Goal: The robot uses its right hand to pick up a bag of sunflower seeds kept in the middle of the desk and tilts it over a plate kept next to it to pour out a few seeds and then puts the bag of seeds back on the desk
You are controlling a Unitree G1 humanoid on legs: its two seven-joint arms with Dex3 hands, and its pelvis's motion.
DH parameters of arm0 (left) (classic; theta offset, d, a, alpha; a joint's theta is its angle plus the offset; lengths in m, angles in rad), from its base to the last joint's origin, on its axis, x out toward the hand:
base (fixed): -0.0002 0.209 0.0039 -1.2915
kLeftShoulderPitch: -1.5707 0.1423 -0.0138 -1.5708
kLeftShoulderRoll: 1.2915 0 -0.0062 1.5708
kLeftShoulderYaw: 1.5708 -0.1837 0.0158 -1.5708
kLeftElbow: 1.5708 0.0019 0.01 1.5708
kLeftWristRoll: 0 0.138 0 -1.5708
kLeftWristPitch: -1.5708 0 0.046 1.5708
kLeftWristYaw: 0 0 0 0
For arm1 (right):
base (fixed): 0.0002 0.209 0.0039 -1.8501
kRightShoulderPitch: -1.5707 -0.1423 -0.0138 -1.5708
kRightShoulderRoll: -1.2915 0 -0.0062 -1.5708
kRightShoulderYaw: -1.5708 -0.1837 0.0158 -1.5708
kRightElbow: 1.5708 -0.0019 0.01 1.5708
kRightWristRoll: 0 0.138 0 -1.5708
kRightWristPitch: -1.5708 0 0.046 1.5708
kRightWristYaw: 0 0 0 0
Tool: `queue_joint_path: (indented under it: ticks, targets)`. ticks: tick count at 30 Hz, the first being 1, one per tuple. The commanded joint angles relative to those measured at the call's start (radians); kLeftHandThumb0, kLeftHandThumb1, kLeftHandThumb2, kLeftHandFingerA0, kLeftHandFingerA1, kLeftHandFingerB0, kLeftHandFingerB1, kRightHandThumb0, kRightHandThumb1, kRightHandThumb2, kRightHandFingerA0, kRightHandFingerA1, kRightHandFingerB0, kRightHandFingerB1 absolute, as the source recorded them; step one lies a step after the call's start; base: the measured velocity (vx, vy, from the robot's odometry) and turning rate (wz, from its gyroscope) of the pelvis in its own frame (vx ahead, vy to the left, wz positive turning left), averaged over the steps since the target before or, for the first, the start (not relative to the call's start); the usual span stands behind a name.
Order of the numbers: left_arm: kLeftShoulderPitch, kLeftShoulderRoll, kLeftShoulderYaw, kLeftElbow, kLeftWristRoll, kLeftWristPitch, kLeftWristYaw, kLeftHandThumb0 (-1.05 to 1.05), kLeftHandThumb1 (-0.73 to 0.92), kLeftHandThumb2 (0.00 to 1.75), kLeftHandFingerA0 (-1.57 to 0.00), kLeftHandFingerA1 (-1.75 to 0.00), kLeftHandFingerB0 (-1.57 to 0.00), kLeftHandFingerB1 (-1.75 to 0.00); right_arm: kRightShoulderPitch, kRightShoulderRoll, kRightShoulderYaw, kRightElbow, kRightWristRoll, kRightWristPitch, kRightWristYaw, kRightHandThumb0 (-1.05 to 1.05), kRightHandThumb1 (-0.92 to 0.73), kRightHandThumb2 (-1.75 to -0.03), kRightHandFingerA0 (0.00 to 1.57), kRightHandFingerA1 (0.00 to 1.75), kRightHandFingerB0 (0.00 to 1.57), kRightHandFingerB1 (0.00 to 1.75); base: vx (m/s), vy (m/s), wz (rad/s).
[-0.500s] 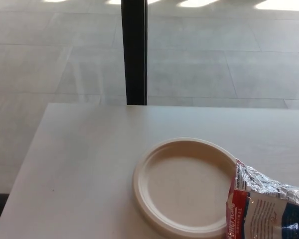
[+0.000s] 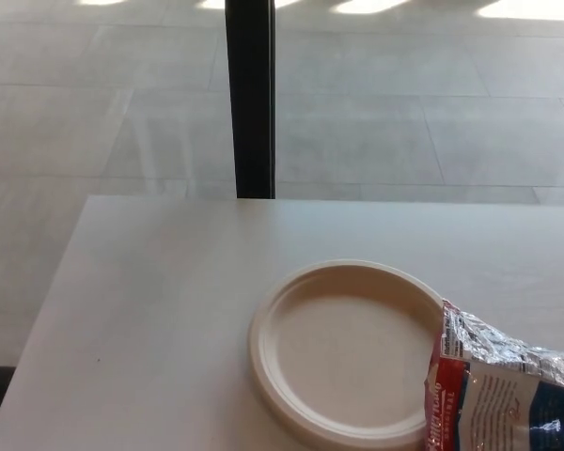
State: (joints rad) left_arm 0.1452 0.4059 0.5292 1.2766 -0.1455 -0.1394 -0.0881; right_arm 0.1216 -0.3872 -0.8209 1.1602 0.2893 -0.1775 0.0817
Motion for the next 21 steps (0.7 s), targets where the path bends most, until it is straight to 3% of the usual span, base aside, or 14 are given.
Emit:
queue_joint_path:
  ticks: [1, 3, 4, 7, 8, 10, 12, 13, 14, 16, 18, 19, 20, 21]
  targets:
    - [0.0, -0.004, 0.021, 0.009, -0.045, -0.029, -0.017, -1.05, 0.52, 0.6, -0.25, -1.29, -0.23, -1.14, -0.073, -0.095, -0.099, -0.014, 0.15, 0.03, 0.01, -1.05, -0.68, -1.03, 0.0, 0.01, 0.0, 0.0, 0.0, 0.0, 0.0]
    - [0.0, -0.003, 0.019, 0.007, -0.043, -0.024, -0.012, -1.05, 0.52, 0.59, -0.32, -1.29, -0.29, -1.14, -0.111, -0.12, -0.091, -0.079, 0.135, -0.019, 0.011, -1.03, -0.72, -1.03, 0.0, 0.04, 0.0, 0.0, 0.0, 0.0, 0.0]
    - [-0.001, -0.002, 0.018, 0.008, -0.043, -0.019, -0.012, -1.05, 0.53, 0.6, -0.33, -1.26, -0.27, -1.12, -0.122, -0.117, -0.099, -0.106, 0.147, -0.039, 0.023, -0.82, -0.6, -0.89, 0.0, 0.0, 0.0, 0.0, 0.0, 0.0, 0.0]
    - [0.011, -0.006, 0.015, 0.008, -0.047, -0.023, -0.024, -1.05, 0.5, 0.6, -0.29, -1.25, -0.29, -1.13, -0.15, -0.145, -0.116, -0.209, 0.183, -0.023, 0.068, -1.02, -0.68, -1.0, 0.0, 0.0, 0.0, 0.0, 0.0, 0.0, 0.0]
    - [0.011, -0.008, 0.016, 0.007, -0.048, -0.027, -0.02, -1.05, 0.51, 0.6, -0.36, -1.24, -0.32, -1.13, -0.177, -0.165, -0.104, -0.272, 0.187, -0.01, 0.092, -0.93, -0.59, -1.0, 0.0, 0.27, 0.0, 0.09, 0.0, 0.0, 0.0]
    - [0.011, -0.008, 0.015, 0.007, -0.05, -0.026, -0.019, -1.05, 0.51, 0.6, -0.38, -1.24, -0.34, -1.13, -0.185, -0.162, -0.103, -0.347, 0.215, 0.011, 0.128, -1.0, -0.63, -0.98, 0.0, 0.06, 0.0, 0.03, 0.0, 0.0, 0.0]
    - [0.011, -0.008, 0.007, 0.009, -0.042, -0.031, -0.011, -1.05, 0.51, 0.6, -0.39, -1.24, -0.33, -1.13, -0.172, -0.162, -0.058, -0.508, 0.199, 0.043, 0.133, -1.05, -0.69, -1.01, 0.0, 0.03, 0.0, 0.02, 0.0, 0.0, 0.0]
    - [0.011, -0.006, 0.006, 0.01, -0.042, -0.03, -0.02, -1.05, 0.34, 0.93, -0.4, -1.16, -0.35, -1.04, -0.172, -0.167, -0.041, -0.555, 0.191, 0.062, 0.129, -1.05, -0.69, -1.01, 0.0, 0.01, 0.0, 0.02, 0.0, 0.0, 0.0]
    - [0.012, -0.006, 0.005, 0.01, -0.042, -0.032, -0.023, -1.05, 0.5, 0.6, -0.32, -1.24, -0.32, -1.14, -0.188, -0.18, -0.012, -0.616, 0.181, 0.082, 0.131, -1.04, -0.65, -0.98, 0.0, 0.0, 0.0, 0.01, 0.0, 0.0, 0.0]
    - [0.013, -0.003, 0.003, 0.011, -0.041, -0.03, -0.028, -1.05, 0.52, 0.59, -0.37, -1.23, -0.32, -1.11, -0.2, -0.19, 0.035, -0.687, 0.164, 0.086, 0.158, -1.05, -0.63, -1.0, 0.0, 0.04, 0.0, 0.08, 0.0, 0.0, 0.0]
    - [0.012, -0.006, 0.009, 0.013, -0.047, -0.031, -0.027, -1.05, 0.51, 0.59, -0.38, -1.22, -0.34, -1.11, -0.198, -0.191, 0.056, -0.724, 0.162, 0.087, 0.176, -1.05, -0.61, -1.01, 0.0, 0.11, 0.0, 0.15, 0.0, 0.0, 0.0]
    - [0.012, -0.008, 0.008, 0.013, -0.047, -0.031, -0.027, -1.05, 0.51, 0.59, -0.37, -1.23, -0.34, -1.11, -0.197, -0.192, 0.071, -0.745, 0.161, 0.095, 0.186, -1.03, -0.45, -0.78, 0.0, 0.77, 0.1, 0.61, 0.0, 0.0, 0.0]
    - [0.011, -0.007, 0.007, 0.013, -0.046, -0.027, -0.025, -1.05, 0.5, 0.59, -0.38, -1.22, -0.35, -1.11, -0.189, -0.194, 0.113, -0.793, 0.151, 0.109, 0.216, -0.91, -0.52, -1.02, 0.0, 0.55, 0.0, 0.47, 0.0, 0.0, 0.0]
    - [0.009, -0.006, 0.004, 0.014, -0.043, -0.019, -0.019, -1.05, 0.5, 0.59, -0.38, -1.22, -0.35, -1.11, -0.178, -0.199, 0.141, -0.822, 0.139, 0.119, 0.235, -0.91, -0.52, -1.02, 0.0, 0.55, 0.0, 0.47, 0.0, 0.0, 0.0]
